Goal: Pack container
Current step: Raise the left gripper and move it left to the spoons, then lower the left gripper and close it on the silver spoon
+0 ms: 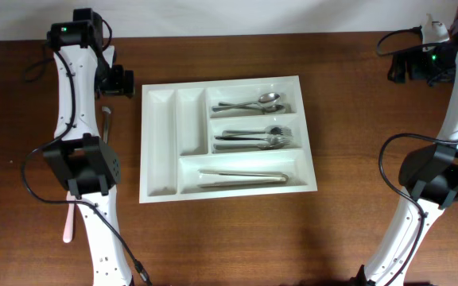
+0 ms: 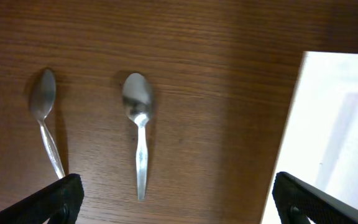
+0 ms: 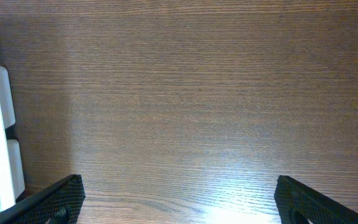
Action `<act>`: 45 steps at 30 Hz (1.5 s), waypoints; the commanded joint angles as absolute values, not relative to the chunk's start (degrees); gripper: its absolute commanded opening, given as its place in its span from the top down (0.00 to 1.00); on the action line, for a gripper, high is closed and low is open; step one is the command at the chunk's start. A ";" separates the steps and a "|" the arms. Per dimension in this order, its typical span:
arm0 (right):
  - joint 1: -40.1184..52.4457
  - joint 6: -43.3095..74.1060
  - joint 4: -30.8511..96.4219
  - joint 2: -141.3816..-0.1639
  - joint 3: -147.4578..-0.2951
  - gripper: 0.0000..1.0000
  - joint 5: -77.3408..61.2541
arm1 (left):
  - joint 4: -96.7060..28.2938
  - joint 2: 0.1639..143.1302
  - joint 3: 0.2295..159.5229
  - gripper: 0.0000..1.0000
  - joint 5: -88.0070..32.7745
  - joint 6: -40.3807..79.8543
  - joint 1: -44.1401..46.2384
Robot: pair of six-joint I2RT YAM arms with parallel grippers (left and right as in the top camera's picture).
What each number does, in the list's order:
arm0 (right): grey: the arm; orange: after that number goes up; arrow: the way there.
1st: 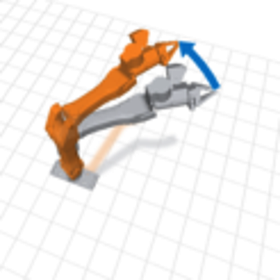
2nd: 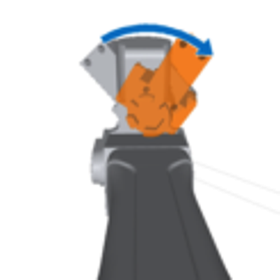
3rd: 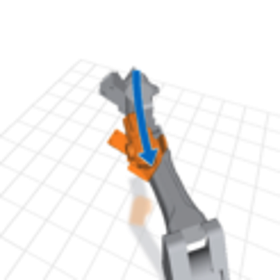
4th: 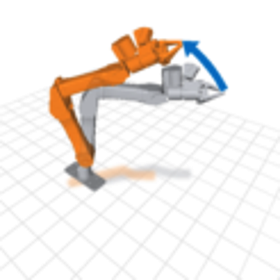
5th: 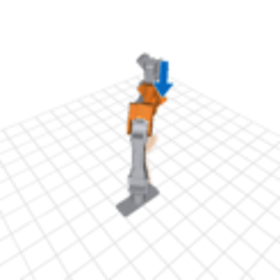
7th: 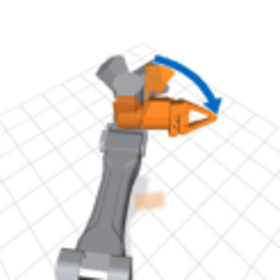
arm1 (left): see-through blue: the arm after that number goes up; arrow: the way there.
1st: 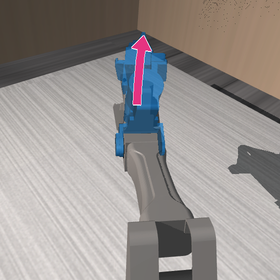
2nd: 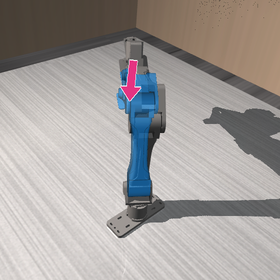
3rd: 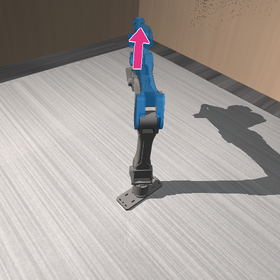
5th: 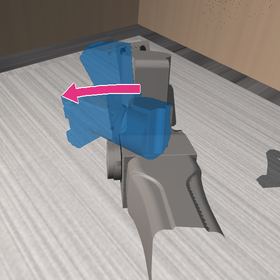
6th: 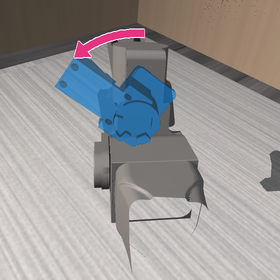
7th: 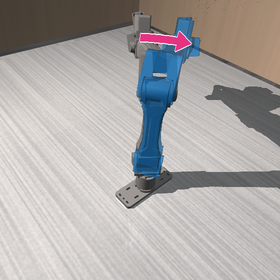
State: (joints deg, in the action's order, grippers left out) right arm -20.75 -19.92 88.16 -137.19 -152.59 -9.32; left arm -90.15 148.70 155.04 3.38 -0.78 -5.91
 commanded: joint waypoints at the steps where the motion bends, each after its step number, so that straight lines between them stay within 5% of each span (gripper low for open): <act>1: -21.04 -19.81 88.01 -136.35 -152.29 0.01 -9.21 | -90.56 151.33 155.61 0.01 4.19 0.23 -7.38; 45: -21.04 -19.81 88.01 -136.35 -152.29 0.01 -9.21 | -92.05 159.35 155.61 0.01 2.35 -3.11 -9.69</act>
